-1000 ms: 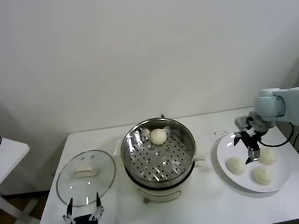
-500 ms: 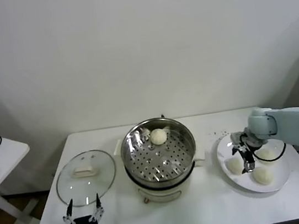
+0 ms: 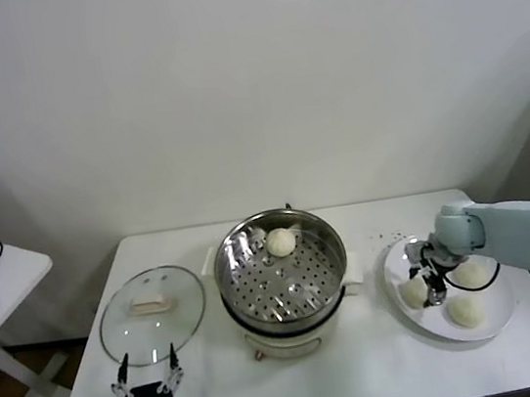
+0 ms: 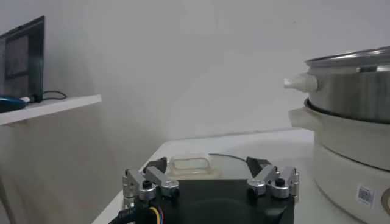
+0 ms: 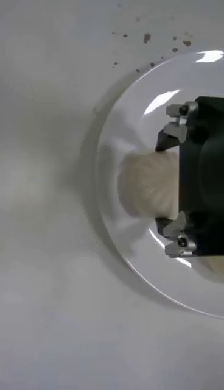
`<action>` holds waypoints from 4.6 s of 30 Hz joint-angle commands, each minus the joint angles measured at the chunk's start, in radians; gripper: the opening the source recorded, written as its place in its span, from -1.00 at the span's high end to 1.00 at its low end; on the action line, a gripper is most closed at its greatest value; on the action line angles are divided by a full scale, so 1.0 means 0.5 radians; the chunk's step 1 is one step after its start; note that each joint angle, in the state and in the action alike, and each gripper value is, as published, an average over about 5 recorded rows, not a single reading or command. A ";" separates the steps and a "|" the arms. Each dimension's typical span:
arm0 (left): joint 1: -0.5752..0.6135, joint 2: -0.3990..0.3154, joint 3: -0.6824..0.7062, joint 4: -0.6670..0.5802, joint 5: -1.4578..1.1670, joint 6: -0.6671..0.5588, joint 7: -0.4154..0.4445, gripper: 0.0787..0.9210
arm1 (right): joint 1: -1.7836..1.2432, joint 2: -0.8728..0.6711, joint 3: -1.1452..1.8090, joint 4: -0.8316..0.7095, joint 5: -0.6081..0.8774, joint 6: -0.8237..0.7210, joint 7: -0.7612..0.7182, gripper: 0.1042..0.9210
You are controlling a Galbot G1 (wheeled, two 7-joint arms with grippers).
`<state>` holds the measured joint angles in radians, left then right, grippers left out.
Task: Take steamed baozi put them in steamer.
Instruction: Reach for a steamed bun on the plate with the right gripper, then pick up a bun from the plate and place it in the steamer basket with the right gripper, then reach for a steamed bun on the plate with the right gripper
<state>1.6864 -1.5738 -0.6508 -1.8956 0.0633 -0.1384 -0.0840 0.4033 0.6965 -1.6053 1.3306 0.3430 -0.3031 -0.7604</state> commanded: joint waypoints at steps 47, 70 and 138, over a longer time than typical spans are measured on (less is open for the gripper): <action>0.077 -0.015 0.026 -0.109 0.031 0.000 -0.007 -0.77 | 0.886 0.952 0.202 0.557 0.909 -0.335 -0.003 -0.20; 0.071 -0.012 0.026 -0.085 0.031 -0.016 -0.008 -0.77 | 0.294 1.225 0.248 -0.019 0.443 -0.348 0.155 -0.22; 0.102 -0.036 0.000 -0.106 0.068 -0.033 0.003 -0.77 | -0.197 -0.561 0.277 0.208 -0.304 0.069 -0.152 -0.76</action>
<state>1.7373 -1.5917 -0.6514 -1.9501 0.0952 -0.1562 -0.0829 0.4314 0.4513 -1.5614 1.4390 0.2387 -0.2565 -0.8582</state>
